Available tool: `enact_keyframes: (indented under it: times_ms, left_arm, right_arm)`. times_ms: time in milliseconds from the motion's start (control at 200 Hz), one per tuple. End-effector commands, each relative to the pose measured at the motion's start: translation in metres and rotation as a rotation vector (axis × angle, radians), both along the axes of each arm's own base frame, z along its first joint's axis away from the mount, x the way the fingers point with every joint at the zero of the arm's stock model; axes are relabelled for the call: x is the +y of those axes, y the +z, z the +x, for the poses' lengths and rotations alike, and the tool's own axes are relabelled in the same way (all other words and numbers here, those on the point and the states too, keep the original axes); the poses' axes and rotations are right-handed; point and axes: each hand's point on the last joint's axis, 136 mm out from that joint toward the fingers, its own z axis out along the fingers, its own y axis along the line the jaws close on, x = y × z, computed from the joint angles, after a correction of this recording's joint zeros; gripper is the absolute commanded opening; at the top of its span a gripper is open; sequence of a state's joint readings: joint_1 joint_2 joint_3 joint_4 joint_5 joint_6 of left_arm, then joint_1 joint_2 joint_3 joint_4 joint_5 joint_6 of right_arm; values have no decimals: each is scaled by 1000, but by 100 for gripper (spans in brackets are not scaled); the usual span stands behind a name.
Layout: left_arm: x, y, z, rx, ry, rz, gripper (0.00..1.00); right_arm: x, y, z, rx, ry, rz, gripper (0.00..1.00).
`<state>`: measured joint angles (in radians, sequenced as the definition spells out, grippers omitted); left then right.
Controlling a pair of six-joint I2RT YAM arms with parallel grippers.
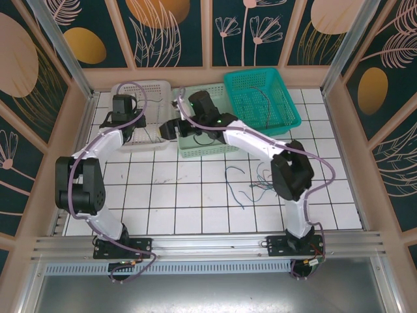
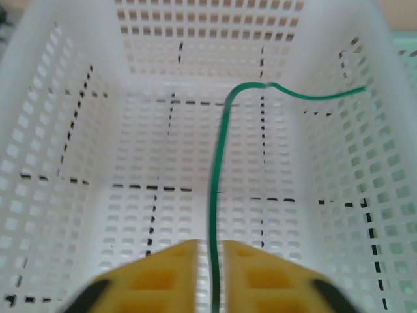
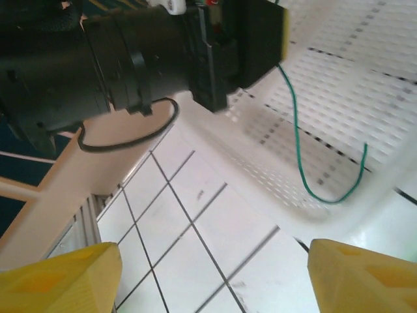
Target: Untangle the cables
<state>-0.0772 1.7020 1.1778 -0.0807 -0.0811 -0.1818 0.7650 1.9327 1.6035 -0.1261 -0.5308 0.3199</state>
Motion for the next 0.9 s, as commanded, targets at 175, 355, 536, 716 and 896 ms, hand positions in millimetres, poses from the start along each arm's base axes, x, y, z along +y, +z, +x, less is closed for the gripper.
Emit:
enact_keyframes:
  times_ms: [175, 355, 536, 716, 896]
  left_arm:
    - [3, -3, 1, 33, 44, -43, 68]
    - [-23, 22, -7, -52, -45, -176, 80]
    - [-62, 42, -34, -111, -140, -229, 95]
    - [-93, 61, -56, -160, -187, -259, 99]
    - [-100, 54, -81, -177, -196, -288, 99]
  right_arm:
    - [-143, -24, 14, -43, -347, -190, 54]
    - [-192, -52, -18, 24, -402, -250, 41]
    - [-207, -91, -61, 126, -414, -315, 45]
    - [-200, -126, -79, 193, -392, -383, 47]
    - [-193, -152, -82, 227, -407, -440, 49]
